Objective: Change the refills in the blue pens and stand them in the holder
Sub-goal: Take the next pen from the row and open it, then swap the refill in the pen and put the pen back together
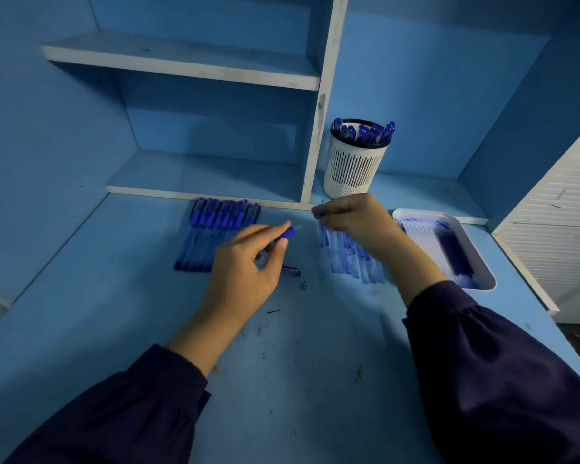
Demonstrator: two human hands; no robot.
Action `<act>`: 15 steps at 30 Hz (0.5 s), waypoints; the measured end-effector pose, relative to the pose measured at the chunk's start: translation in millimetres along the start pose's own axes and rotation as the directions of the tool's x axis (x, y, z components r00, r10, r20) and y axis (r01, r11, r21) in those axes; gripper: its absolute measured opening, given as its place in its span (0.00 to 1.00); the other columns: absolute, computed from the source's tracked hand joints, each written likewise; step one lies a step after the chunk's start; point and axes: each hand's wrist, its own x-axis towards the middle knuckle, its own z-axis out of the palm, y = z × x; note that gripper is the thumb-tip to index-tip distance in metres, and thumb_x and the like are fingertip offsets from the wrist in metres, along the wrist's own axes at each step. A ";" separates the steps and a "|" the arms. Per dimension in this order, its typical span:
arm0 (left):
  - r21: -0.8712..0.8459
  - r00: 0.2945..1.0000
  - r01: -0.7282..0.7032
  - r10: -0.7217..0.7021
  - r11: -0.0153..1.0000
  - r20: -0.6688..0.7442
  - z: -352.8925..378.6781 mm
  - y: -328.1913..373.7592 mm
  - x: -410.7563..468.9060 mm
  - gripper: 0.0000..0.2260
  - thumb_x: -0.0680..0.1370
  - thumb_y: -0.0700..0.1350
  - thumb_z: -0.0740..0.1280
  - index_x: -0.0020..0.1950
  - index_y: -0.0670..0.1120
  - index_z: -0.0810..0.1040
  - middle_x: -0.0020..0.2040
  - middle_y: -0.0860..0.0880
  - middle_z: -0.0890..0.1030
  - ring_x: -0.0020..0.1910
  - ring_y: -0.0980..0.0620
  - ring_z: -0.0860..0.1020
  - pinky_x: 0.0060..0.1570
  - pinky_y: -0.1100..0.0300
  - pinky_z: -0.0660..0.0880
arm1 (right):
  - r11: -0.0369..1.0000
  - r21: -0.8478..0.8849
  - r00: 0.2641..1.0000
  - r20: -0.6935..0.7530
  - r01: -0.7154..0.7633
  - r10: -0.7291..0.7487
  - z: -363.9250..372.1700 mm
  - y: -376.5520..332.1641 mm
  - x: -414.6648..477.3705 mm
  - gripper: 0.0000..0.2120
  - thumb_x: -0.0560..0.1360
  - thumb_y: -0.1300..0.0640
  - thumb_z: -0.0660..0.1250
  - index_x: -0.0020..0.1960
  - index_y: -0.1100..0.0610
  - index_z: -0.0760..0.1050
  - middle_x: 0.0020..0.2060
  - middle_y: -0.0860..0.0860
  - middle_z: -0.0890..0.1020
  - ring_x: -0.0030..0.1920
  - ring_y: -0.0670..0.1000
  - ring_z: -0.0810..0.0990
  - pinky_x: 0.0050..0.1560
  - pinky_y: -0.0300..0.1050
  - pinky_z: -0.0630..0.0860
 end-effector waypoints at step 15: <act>0.002 0.999 -0.001 0.001 1.000 0.050 10.4 -9.1 12.0 0.12 0.78 0.43 0.67 0.61 0.43 0.83 0.52 0.52 0.83 0.46 0.66 0.77 0.46 0.68 0.76 | 0.934 -0.356 0.987 -0.134 0.039 -0.092 20.2 16.1 18.0 0.11 0.71 0.62 0.74 0.53 0.60 0.83 0.45 0.55 0.83 0.42 0.47 0.78 0.33 0.19 0.67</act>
